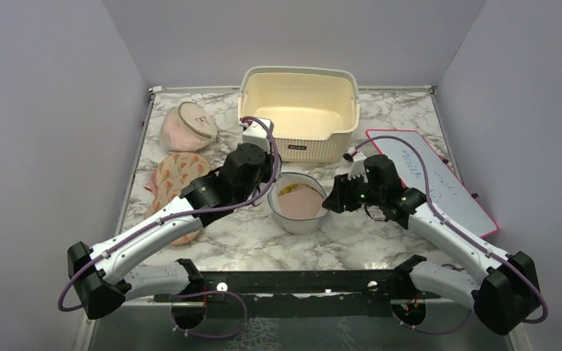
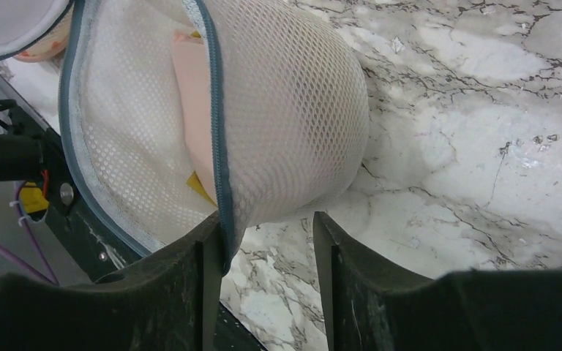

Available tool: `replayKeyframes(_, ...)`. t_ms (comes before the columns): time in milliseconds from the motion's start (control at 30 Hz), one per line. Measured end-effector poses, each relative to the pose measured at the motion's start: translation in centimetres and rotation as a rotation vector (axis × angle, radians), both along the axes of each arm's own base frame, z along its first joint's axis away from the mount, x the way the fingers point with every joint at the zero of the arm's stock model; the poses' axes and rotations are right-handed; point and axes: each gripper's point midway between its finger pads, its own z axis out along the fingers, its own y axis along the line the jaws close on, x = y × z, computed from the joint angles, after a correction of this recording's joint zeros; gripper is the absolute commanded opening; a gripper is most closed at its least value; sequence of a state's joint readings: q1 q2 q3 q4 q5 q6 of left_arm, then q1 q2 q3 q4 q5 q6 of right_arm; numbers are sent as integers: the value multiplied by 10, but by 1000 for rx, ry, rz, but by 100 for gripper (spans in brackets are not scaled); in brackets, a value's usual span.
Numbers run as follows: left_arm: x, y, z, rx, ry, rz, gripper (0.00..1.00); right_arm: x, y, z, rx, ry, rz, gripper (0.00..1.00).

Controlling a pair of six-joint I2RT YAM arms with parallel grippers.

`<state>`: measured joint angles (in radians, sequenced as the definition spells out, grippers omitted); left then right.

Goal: Unzip the laundry bag and remove the bra

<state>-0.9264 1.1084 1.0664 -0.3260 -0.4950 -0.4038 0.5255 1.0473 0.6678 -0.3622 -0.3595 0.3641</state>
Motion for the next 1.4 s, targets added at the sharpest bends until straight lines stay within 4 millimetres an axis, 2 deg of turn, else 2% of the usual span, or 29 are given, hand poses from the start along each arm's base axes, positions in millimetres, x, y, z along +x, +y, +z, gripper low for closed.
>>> replayKeyframes(33, 1, 1, -2, -9, 11, 3, 0, 0, -1, -1, -3, 0, -3, 45)
replayKeyframes(67, 1, 2, -3, -15, 16, 4, 0, 1, -1, -1, -4, -1, -5, 40)
replayKeyframes(200, -2, 4, -7, -30, 39, -2, 4, 3, -2, -4, -12, -9, -13, 13)
replayKeyframes(300, -5, 10, -8, -31, 50, 1, 7, 4, -5, -9, -23, -13, -27, 2)
replayKeyframes(400, -8, 19, -16, -13, 74, 16, 11, 3, -7, -13, -25, -19, -33, 1)
replayKeyframes(567, -13, 36, -42, 76, 135, 58, 22, -2, -10, -10, -4, -61, -31, 1)
replayKeyframes(767, -19, 61, -74, 180, 190, 135, 48, 1, -8, -2, 15, -101, -29, 1)
replayKeyframes(833, -20, 64, -75, 182, 197, 145, 56, 2, -8, -2, 16, -103, -28, 1)
replayKeyframes(933, -20, 65, -72, 183, 190, 137, 73, 1, -8, -3, 14, -104, -26, 1)
replayKeyframes(1133, -24, 55, -57, 147, 159, 58, 93, 1, -8, -4, 13, -106, -25, 1)
replayKeyframes(1300, -31, 33, -45, 83, 130, -78, 92, 2, -9, -4, 11, -107, -29, 1)
replayKeyframes(1333, -34, 24, -42, 66, 123, -133, 90, 2, -9, -4, 10, -108, -31, 1)
replayKeyframes(1400, -39, 5, -37, 39, 112, -241, 80, 3, -10, -4, 8, -110, -35, 1)
